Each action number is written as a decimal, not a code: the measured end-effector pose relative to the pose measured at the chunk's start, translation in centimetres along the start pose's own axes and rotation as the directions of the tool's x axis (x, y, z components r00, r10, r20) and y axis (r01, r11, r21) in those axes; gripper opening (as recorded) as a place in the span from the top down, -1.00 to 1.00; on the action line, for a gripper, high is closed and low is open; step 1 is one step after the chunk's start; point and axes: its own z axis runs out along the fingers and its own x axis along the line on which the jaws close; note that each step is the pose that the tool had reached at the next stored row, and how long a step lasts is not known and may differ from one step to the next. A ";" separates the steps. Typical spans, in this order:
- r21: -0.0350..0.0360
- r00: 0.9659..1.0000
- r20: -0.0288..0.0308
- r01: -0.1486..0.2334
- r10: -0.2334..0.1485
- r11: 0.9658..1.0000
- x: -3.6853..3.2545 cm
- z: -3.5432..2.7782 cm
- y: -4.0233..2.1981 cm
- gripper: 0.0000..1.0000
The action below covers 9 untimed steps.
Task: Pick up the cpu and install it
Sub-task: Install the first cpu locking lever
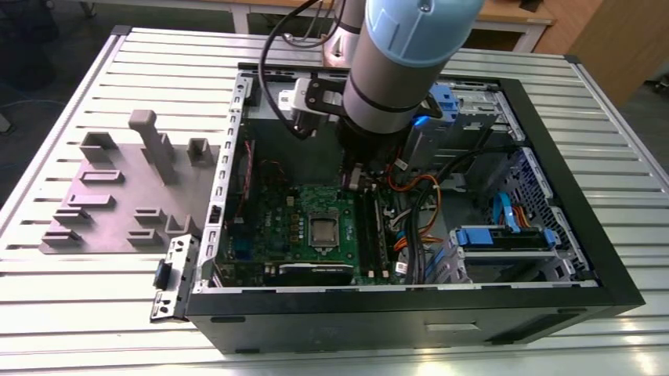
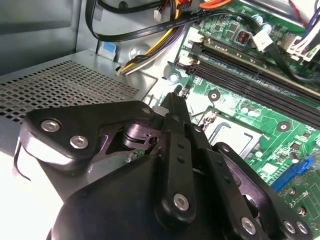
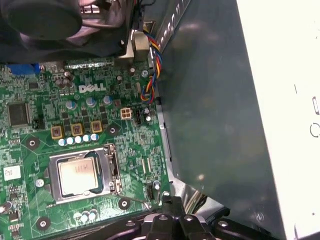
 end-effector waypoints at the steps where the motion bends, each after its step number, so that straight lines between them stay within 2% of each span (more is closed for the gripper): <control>1: 0.000 1.000 0.000 0.000 0.000 1.000 0.02 0.00 0.01 0.79; 7: 0.000 1.000 0.000 0.000 0.000 1.000 0.04 -0.08 0.03 0.79; 9: 0.000 1.000 -0.002 0.000 0.000 1.000 0.05 -0.12 0.04 0.79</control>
